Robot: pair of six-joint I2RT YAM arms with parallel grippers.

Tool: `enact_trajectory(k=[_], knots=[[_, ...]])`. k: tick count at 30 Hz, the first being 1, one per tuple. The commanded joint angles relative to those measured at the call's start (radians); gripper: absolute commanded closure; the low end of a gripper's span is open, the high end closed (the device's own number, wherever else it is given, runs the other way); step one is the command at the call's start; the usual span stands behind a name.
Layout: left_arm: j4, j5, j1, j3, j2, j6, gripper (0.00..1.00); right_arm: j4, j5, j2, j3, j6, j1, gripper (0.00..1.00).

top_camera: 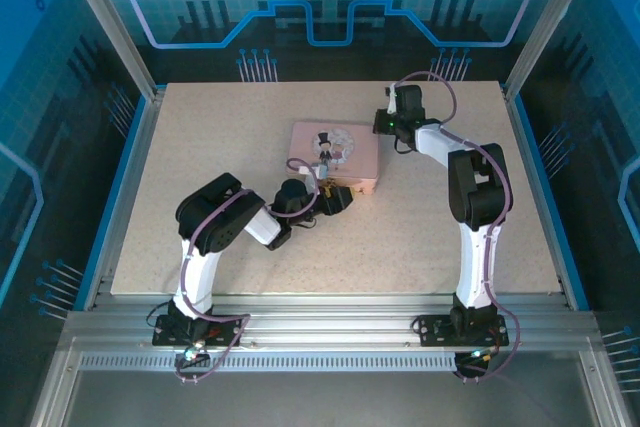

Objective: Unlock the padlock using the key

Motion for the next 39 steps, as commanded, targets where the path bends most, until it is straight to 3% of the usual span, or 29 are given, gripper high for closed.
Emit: enact_trajectory(k=[1, 8, 12, 22, 27, 39], knots=[[-0.002, -0.024, 0.031, -0.020, -0.017, -0.016, 0.38, -0.120, -0.072, -0.008, -0.034, -0.014, 0.051, 1.00], [-0.005, -0.011, 0.059, -0.045, -0.017, -0.049, 0.45, -0.118, -0.071, -0.006, -0.037, -0.014, 0.054, 1.00], [-0.007, 0.003, 0.081, -0.063, -0.029, -0.057, 0.39, -0.117, -0.072, -0.003, -0.033, -0.014, 0.055, 1.00], [-0.027, 0.030, 0.129, -0.126, -0.081, -0.043, 0.41, -0.112, -0.076, 0.005, -0.034, -0.012, 0.060, 1.00], [-0.120, 0.034, 0.131, -0.120, -0.131, 0.004, 0.40, -0.115, -0.077, 0.008, -0.032, -0.011, 0.064, 1.00], [-0.220, 0.069, 0.134, -0.096, -0.158, 0.037, 0.36, -0.169, -0.112, 0.111, 0.127, 0.011, 0.072, 1.00]])
